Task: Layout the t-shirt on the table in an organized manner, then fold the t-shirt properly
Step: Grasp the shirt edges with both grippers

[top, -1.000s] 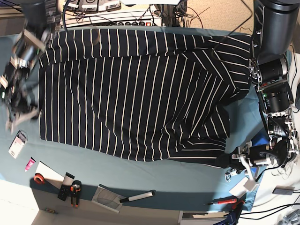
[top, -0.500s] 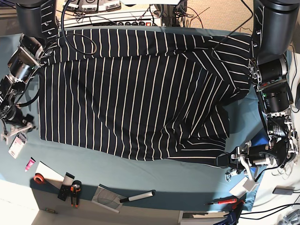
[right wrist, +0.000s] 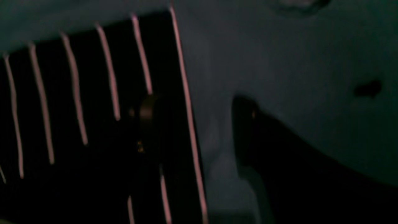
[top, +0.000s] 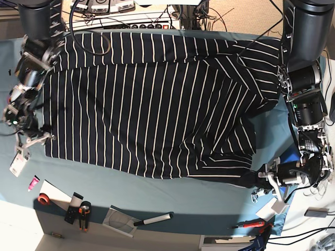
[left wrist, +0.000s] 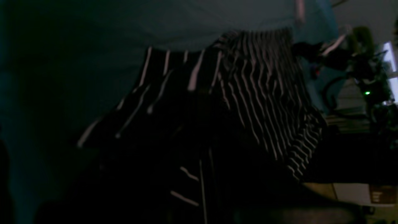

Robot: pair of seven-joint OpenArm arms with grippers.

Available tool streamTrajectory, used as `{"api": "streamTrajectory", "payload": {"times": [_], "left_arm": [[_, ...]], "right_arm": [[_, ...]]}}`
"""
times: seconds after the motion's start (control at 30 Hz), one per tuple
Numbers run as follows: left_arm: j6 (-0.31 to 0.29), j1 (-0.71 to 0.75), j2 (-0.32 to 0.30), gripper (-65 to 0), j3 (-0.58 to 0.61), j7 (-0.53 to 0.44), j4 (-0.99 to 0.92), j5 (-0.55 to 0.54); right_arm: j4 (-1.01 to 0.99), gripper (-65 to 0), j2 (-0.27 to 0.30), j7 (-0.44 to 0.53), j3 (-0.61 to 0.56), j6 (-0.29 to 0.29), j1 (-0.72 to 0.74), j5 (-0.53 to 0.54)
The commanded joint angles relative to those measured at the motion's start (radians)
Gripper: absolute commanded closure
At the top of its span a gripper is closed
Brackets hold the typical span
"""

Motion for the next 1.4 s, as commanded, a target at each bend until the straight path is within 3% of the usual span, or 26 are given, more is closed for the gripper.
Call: {"api": "streamTrajectory", "payload": {"times": [0.0, 0.17, 0.27, 0.47, 0.63, 0.8, 1.03, 1.1, 1.3, 1.37], "left_arm": [[-0.004, -0.038, -0.011, 0.0, -0.002, -0.010, 0.017, -0.051], [-0.004, -0.038, -0.011, 0.0, -0.002, -0.010, 0.017, -0.072], [-0.021, -0.038, -0.011, 0.0, -0.002, -0.010, 0.017, -0.072], [-0.022, -0.038, -0.011, 0.0, -0.002, -0.010, 0.017, -0.072], [-0.022, -0.038, -0.011, 0.0, -0.002, -0.010, 0.017, -0.072], [-0.022, -0.038, -0.011, 0.0, -0.002, -0.010, 0.017, -0.072], [-0.028, -0.038, -0.011, 0.0, -0.002, -0.010, 0.017, -0.072], [-0.056, -0.038, -0.010, 0.0, -0.002, -0.010, 0.017, -0.072], [-0.017, -0.038, -0.011, 0.0, -0.002, -0.010, 0.017, -0.085], [-0.037, -0.034, -0.011, 0.0, -0.002, -0.010, 0.017, -0.138]], "right_arm": [[-0.020, -32.1, 0.007, -0.023, 0.001, 0.016, 0.003, -0.007], [-0.029, -31.6, 0.008, 0.005, 0.001, 0.124, 0.020, 0.006], [-0.029, -24.3, 0.007, -0.045, 0.001, 0.201, 0.042, 0.069], [-0.029, -5.5, 0.008, -0.195, 0.001, 0.213, 0.048, 0.131], [0.040, 0.0, 0.011, -0.368, 0.001, 0.211, 0.038, 0.170], [0.242, 0.0, 0.010, -0.438, 0.001, 0.214, -0.075, 0.297], [0.343, 0.0, 0.010, -0.336, 0.002, 0.213, -0.241, 0.295], [0.343, 0.0, 0.010, -0.335, 0.002, 0.213, -0.254, 0.294], [0.343, 0.0, 0.010, -0.332, 0.002, 0.213, -0.257, 0.285], [0.343, 0.0, 0.010, -0.331, 0.002, 0.213, -0.257, 0.285]]}}
